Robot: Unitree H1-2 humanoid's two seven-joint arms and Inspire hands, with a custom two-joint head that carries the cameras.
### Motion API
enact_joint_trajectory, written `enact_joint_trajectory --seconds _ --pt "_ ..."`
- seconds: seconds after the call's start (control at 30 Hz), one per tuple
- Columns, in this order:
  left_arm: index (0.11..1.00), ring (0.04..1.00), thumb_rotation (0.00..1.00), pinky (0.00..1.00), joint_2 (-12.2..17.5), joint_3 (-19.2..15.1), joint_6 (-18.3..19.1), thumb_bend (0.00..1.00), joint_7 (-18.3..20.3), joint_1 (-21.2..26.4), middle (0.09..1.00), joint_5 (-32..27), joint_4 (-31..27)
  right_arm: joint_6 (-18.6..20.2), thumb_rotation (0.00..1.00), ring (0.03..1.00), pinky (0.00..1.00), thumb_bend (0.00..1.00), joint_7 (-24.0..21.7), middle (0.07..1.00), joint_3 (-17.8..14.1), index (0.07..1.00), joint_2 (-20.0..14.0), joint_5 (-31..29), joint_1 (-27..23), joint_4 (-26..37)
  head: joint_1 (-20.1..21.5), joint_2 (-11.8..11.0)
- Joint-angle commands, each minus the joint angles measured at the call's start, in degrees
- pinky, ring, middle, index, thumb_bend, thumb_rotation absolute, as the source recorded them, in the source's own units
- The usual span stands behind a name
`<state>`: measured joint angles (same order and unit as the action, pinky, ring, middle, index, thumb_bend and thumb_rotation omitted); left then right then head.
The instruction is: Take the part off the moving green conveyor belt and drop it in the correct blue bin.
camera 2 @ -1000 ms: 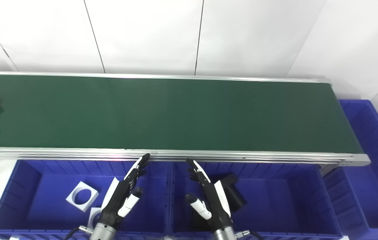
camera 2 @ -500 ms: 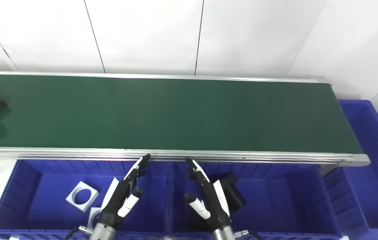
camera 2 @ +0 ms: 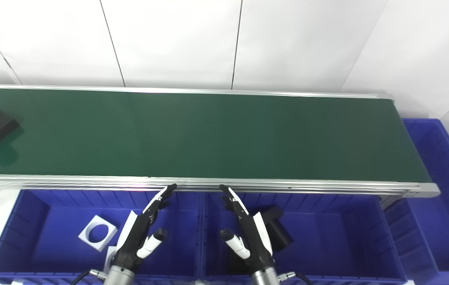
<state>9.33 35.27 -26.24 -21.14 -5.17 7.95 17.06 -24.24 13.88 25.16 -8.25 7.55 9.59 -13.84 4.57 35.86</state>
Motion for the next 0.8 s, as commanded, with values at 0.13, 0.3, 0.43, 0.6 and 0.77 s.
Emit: enact_joint_trajectory --seconds 0.13,0.3,0.43,0.6,0.77 --pt "0.880 0.940 1.00 0.89 -0.14 -1.43 -0.68 1.00 2.11 -0.01 0.941 -1.68 -1.56 -2.68 1.00 0.905 0.85 1.00 -0.51 0.946 -0.50 0.939 0.22 -0.47 -0.01 2.20 0.02 0.02" --pt "0.881 0.923 1.00 0.87 -0.66 -2.53 -0.68 1.00 3.49 -0.23 0.924 -2.00 -1.36 -2.68 1.00 0.904 0.84 1.00 -1.10 0.945 -0.64 0.941 0.32 -0.92 -0.11 1.86 0.10 -0.01" --pt "0.887 0.919 1.00 0.87 -0.78 -2.89 -0.68 1.00 4.25 -0.21 0.922 -2.06 -1.27 -2.68 1.00 0.905 0.84 1.00 -1.17 0.946 -0.59 0.944 0.25 -0.96 -0.27 1.81 0.04 0.00" --pt "0.888 0.915 1.00 0.86 -0.94 -3.04 -0.68 1.00 4.78 -0.31 0.920 -2.18 -1.26 -2.68 1.00 0.905 0.85 1.00 -1.58 0.947 -0.78 0.941 0.28 -1.50 -0.22 1.71 -0.01 -0.14" --pt "0.887 0.910 1.00 0.85 -0.82 -2.44 -0.68 1.00 3.77 -0.03 0.917 -1.32 -1.12 -2.68 1.00 0.904 0.85 0.98 -2.01 0.945 -1.03 0.943 0.21 -1.49 -0.17 1.52 -0.28 -0.63"
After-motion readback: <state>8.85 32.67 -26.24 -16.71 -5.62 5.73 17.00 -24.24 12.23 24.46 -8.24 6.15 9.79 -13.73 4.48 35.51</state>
